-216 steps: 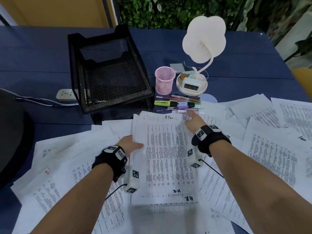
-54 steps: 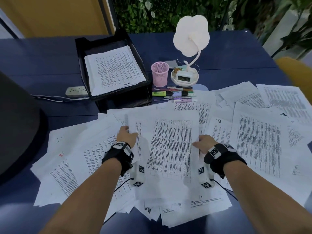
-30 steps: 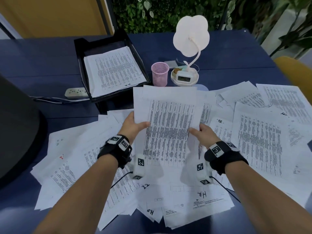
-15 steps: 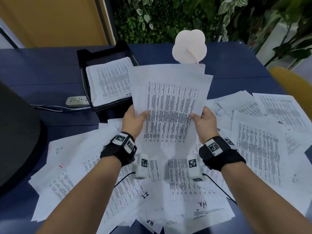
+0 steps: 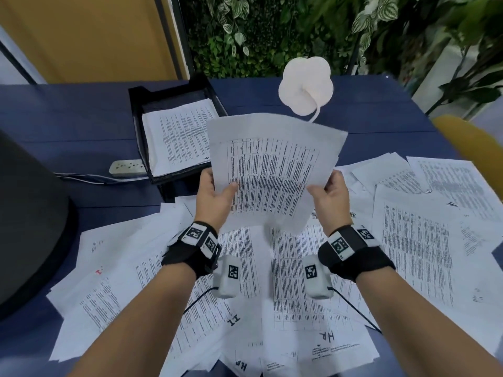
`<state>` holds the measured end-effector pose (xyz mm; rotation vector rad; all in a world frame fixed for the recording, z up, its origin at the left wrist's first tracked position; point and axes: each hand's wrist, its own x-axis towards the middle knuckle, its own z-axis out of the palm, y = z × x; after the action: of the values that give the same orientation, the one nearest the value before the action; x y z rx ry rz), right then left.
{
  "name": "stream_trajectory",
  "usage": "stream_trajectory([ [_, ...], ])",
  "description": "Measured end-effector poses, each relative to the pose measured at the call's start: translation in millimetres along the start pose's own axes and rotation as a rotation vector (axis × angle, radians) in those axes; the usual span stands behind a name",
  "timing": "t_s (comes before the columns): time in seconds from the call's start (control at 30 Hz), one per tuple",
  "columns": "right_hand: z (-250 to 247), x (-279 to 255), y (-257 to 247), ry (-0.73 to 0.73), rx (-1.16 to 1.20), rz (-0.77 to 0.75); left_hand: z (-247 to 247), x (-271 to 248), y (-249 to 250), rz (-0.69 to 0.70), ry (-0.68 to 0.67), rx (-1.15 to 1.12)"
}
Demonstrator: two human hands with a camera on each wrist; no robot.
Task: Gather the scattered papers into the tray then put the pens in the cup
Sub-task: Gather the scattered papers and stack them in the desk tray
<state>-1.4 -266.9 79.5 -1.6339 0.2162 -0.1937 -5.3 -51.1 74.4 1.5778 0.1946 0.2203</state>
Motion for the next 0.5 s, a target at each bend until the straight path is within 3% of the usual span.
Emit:
stream_trajectory([
  [0.1, 2.6, 0.8, 0.9, -0.073, 0.019, 0.033, -0.7, 3.3, 3.4, -0.073, -0.057, -0.021],
  [0.2, 6.6, 0.3, -0.1, -0.039, -0.019, -0.016, 4.2, 4.2, 5.2, -0.073, -0.094, 0.026],
  [0.5, -3.9, 2.8, 12.0, -0.051, -0.159, 0.028, 3.9, 3.8, 6.9, -0.052, -0.034, 0.044],
])
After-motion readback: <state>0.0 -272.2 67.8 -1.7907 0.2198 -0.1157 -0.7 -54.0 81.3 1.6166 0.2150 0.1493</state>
